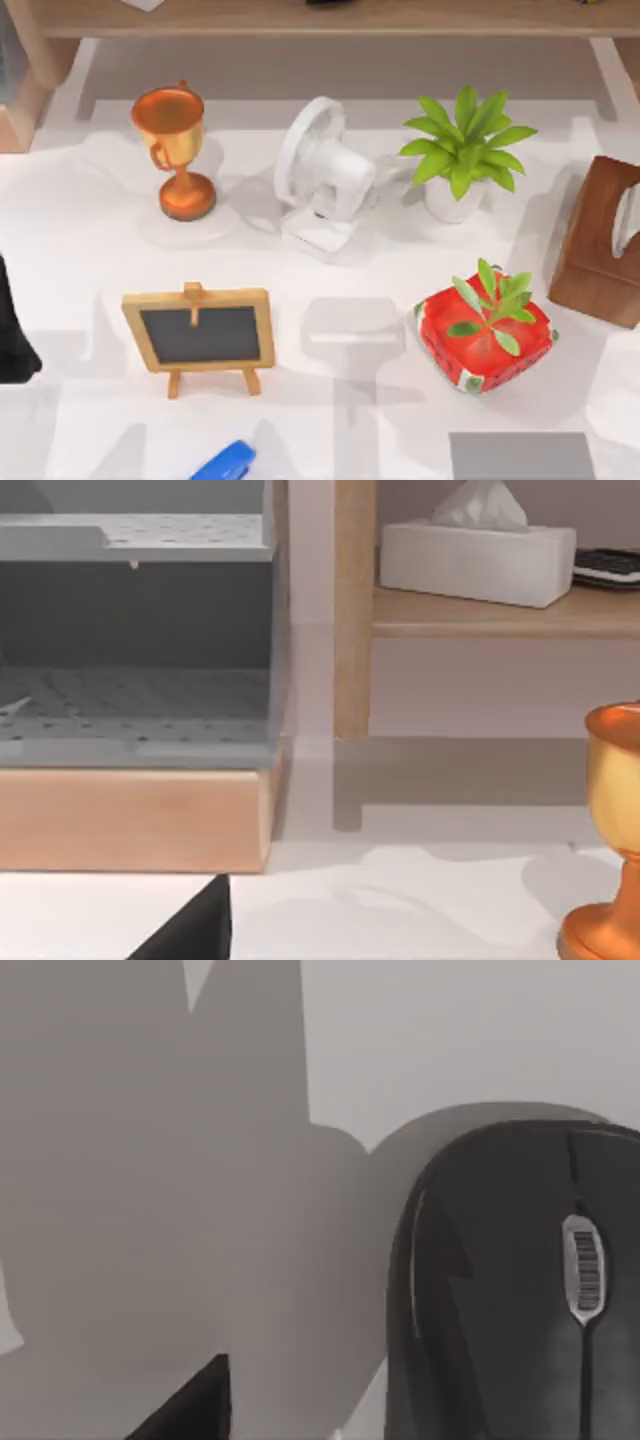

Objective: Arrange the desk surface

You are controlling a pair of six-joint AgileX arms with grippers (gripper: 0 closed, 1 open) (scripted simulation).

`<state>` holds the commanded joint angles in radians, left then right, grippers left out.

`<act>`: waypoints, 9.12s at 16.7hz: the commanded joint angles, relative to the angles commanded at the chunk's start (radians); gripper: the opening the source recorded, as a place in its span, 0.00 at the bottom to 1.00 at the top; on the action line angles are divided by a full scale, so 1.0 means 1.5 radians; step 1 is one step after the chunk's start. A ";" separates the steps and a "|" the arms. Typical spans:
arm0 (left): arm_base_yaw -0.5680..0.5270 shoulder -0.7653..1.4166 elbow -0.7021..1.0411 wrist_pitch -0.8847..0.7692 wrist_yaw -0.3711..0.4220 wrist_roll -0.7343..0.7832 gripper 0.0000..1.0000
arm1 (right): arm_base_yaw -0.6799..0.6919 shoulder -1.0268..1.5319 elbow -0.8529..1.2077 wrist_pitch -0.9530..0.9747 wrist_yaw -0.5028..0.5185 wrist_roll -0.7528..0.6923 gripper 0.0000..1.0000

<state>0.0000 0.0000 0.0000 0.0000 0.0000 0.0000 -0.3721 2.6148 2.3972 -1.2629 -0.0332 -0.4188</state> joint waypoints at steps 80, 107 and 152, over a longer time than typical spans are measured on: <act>0.000 0.000 0.000 0.000 0.000 0.000 1.00 | 0.897 -0.824 -1.106 0.353 0.084 0.717 0.00; 0.000 0.000 0.000 0.000 0.000 0.000 1.00 | 0.829 -0.805 -1.149 0.328 0.072 0.847 0.15; 0.000 0.000 0.000 0.000 0.000 0.000 1.00 | -0.118 -0.730 -1.296 1.502 -0.097 -0.197 1.00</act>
<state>0.0000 0.0000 0.0000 0.0000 0.0000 0.0000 -0.5497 1.5204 0.4530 0.9906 -0.1783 -0.7142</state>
